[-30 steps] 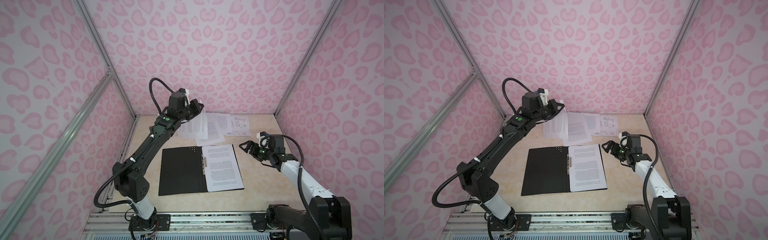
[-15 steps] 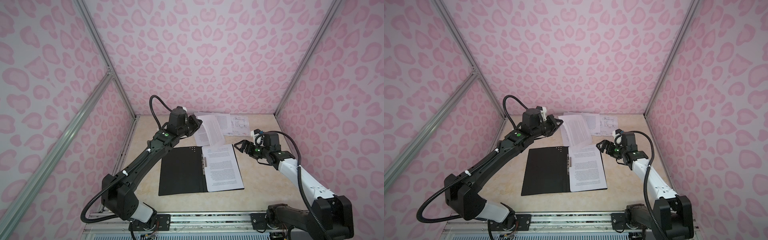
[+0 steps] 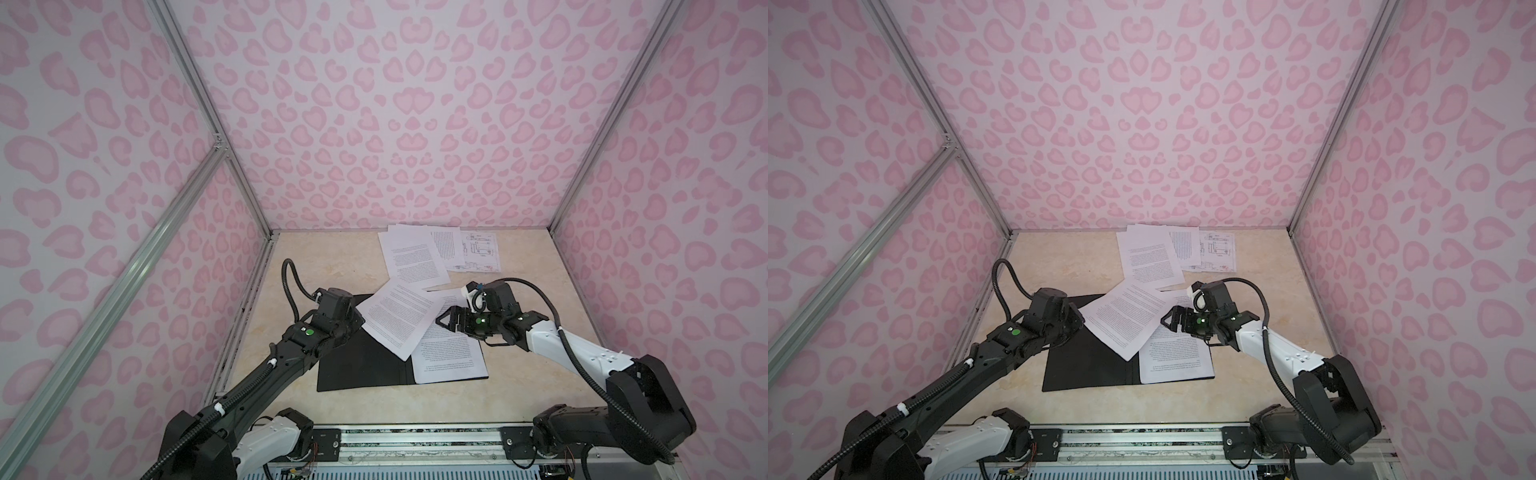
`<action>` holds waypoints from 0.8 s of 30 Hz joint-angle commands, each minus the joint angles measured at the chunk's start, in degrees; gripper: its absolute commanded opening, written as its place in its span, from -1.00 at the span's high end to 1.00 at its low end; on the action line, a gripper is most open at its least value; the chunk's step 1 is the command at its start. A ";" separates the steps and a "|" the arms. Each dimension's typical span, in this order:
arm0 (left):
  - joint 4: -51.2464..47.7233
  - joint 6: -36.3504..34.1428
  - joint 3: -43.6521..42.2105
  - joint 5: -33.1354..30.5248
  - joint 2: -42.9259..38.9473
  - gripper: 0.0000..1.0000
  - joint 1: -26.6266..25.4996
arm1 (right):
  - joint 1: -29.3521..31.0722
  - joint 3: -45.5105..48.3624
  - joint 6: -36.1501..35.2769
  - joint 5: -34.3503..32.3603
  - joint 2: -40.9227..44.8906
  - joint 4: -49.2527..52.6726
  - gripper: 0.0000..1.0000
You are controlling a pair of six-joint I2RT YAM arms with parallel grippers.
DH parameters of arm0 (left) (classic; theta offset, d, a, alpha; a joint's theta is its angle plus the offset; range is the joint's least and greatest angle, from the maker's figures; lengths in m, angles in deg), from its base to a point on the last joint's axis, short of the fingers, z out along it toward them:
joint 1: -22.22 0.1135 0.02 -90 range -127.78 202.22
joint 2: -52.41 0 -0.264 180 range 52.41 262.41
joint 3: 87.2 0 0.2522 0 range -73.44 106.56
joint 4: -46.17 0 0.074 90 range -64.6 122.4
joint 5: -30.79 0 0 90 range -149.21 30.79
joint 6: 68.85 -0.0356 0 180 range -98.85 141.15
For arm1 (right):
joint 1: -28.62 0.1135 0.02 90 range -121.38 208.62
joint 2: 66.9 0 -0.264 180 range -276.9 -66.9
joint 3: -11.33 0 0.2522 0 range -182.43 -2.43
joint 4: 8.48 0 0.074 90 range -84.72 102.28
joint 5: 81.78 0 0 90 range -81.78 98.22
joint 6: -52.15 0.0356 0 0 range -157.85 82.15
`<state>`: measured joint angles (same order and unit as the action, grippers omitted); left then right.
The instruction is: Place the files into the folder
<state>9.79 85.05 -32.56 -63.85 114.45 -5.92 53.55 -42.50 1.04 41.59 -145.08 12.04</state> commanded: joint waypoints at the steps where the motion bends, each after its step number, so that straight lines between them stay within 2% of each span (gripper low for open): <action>1: -0.72 -0.24 -2.32 -3.00 -0.91 0.93 -0.03 | 1.42 1.77 5.96 1.39 -1.93 -8.77 -0.95; 6: -0.67 0.69 -4.47 -2.96 -1.22 0.93 -0.03 | 3.56 2.87 10.68 2.21 -4.62 -14.44 -0.93; 12: -1.12 0.69 -4.53 -3.05 -1.87 0.93 -0.04 | 5.94 2.51 15.06 2.79 -9.73 -20.42 -0.80; 16: -0.94 0.70 -4.84 -2.70 -2.03 0.93 0.02 | 6.73 3.56 20.51 4.13 -13.92 -28.34 -0.64; 24: 0.65 2.19 -6.60 -1.38 -2.01 0.94 -0.07 | 9.20 3.93 27.23 6.01 -19.55 -40.82 -0.11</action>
<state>9.66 86.20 -38.88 -65.25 112.62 -5.99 62.32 -38.75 24.76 46.61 -163.68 -21.27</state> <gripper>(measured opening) 0.051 0.566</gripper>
